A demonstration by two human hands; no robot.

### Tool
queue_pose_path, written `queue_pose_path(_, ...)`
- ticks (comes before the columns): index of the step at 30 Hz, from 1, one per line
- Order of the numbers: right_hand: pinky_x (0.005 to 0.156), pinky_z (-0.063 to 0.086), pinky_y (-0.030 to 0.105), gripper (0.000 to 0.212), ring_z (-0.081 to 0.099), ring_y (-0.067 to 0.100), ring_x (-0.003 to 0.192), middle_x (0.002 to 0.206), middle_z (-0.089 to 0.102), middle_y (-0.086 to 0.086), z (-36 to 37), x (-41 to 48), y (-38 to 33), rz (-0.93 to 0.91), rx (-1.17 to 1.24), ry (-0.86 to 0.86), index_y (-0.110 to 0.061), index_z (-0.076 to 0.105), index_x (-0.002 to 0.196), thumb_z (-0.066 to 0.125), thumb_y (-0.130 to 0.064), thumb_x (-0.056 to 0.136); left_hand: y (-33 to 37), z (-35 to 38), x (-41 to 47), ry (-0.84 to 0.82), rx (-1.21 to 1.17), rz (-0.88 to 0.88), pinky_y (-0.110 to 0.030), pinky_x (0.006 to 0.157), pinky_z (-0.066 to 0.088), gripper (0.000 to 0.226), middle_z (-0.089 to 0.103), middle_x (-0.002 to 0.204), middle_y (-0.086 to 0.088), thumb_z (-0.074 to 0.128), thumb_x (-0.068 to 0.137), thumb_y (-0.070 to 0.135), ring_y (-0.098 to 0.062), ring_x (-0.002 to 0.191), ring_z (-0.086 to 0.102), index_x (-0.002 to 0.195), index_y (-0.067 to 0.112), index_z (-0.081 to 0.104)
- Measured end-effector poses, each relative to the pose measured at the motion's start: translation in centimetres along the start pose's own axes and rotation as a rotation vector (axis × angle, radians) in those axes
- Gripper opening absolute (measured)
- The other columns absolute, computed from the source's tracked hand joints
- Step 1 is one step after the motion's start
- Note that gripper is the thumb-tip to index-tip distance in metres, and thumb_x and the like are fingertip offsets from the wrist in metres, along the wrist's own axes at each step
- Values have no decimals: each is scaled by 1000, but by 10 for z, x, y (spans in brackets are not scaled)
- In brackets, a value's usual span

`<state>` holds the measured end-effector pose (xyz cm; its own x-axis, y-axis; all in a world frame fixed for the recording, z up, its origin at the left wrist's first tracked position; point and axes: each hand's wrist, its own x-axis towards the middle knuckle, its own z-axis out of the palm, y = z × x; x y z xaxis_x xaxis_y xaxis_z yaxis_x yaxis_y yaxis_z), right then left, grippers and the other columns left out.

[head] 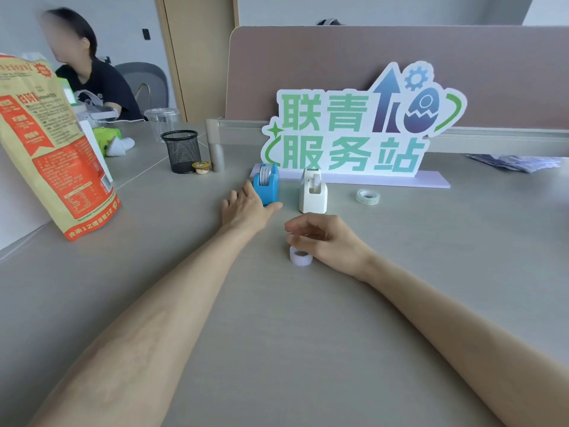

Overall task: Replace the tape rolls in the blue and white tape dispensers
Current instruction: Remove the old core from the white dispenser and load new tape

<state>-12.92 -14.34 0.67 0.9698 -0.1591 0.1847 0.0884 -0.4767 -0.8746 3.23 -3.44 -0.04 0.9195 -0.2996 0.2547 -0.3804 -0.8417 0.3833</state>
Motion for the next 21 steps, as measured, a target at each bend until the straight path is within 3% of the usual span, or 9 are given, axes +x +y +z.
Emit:
queue_pose_path(2, 87, 49, 14, 27, 64, 5, 93, 96, 70, -5, 1, -4, -2, -2, -39, -17, -13, 67, 112, 70, -16, 86, -1, -3, -10, -34, 10, 16, -40, 105, 27, 85, 38, 149, -16, 47, 90, 57, -30, 137, 32, 147, 2, 16)
queue_pose_path(4, 83, 47, 11, 31, 62, 2, 88, 95, 72, 0, 1, -6, -4, 0, -85, -35, -16, 65, 114, 71, -19, 84, -3, -4, -21, -47, 16, 48, -39, 107, 27, 80, 35, 151, -16, 44, 93, 49, -32, 137, 31, 148, 0, 13)
queue_pose_path(11, 75, 37, 2, 47, 55, 2, 93, 106, 60, -13, 2, -12, -5, -90, -306, -65, -21, 58, 124, 70, -16, 79, -12, -13, -57, -115, 29, 158, -37, 108, 29, 44, 43, 145, -10, 36, 99, 36, -29, 133, 35, 134, 13, 44)
queue_pose_path(13, 73, 35, 2, 52, 50, 4, 92, 113, 60, -8, 3, -12, -2, -142, -392, -51, -20, 56, 127, 65, -18, 76, -17, -16, -70, -114, -44, 236, -34, 105, 33, 35, 49, 140, -4, 39, 98, 30, -25, 129, 40, 128, 18, 52)
queue_pose_path(17, 69, 35, 1, 48, 54, -6, 74, 106, 64, -5, 1, -11, 1, -141, -374, 38, -19, 54, 128, 64, -20, 80, -28, -27, -90, -156, -319, 268, -31, 102, 40, 26, 61, 125, 7, 51, 92, 21, -13, 122, 50, 113, 28, 64)
queue_pose_path(21, 67, 40, 5, 45, 58, 6, 73, 104, 67, -4, 1, -9, 3, -145, -338, 81, -17, 58, 122, 74, -26, 81, -29, -30, -97, -243, -454, 356, -33, 104, 43, 35, 63, 121, 18, 65, 85, 28, -4, 119, 54, 118, 38, 60)
